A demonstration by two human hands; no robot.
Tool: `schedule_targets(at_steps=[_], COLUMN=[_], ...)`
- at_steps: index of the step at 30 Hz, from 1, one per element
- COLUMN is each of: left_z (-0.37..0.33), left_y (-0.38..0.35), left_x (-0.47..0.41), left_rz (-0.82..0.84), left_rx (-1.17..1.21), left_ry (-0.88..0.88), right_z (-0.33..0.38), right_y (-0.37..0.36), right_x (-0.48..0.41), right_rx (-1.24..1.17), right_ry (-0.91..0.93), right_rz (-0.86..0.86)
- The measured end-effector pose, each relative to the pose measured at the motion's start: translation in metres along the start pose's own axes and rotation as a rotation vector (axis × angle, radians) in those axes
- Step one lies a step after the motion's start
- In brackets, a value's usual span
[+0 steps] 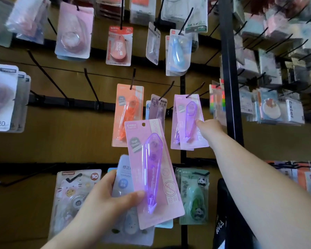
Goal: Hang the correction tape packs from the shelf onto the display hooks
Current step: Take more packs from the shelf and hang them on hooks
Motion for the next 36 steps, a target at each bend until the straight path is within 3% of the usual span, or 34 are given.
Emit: schedule_targets(at_steps=[3, 8, 12, 14, 18, 21, 28, 31, 36], left_z=[0.001, -0.001, -0.002, -0.004, -0.009, -0.014, -0.018, -0.016, -0.010], left_y=[0.003, 0.004, 0.002, 0.001, -0.005, -0.011, -0.018, -0.020, -0.015], left_x=[-0.002, 0.001, 0.005, 0.008, 0.014, 0.019, 0.026, 0.026, 0.023], left_rz=[0.019, 0.015, -0.003, 0.004, -0.020, -0.029, -0.045, -0.077, -0.122], left_rx=[-0.011, -0.014, 0.016, 0.022, 0.050, 0.042, -0.013, -0.043, -0.044], left_ry=[-0.008, 0.001, 0.010, -0.001, -0.007, -0.019, -0.018, -0.040, -0.006], right_z=[-0.003, 0.002, 0.009, 0.012, 0.009, 0.003, -0.007, -0.010, -0.017], right_y=[-0.009, -0.016, -0.006, -0.005, -0.011, -0.006, 0.005, 0.007, 0.031], right_x=[-0.008, 0.001, 0.031, 0.054, 0.112, 0.133, 0.147, 0.142, 0.097], right_rx=[0.046, 0.335, 0.132, -0.029, -0.179, -0.316, -0.241, -0.321, -0.378], right_ry=[0.012, 0.142, 0.344, 0.447, 0.474, 0.386, 0.355, 0.282, 0.155], right_rz=[-0.045, -0.172, -0.357, -0.251, 0.342, 0.469, 0.485, 0.455, 0.147])
Point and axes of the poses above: each hand's wrist, its own x-axis away from the middle knuckle, its own y-axis out of the back of the hand, z = x × y, the point moved 2 cm from there along -x, towards the middle knuckle, and after that the axes turned 11 degrees about x, right-handed, at the moved point
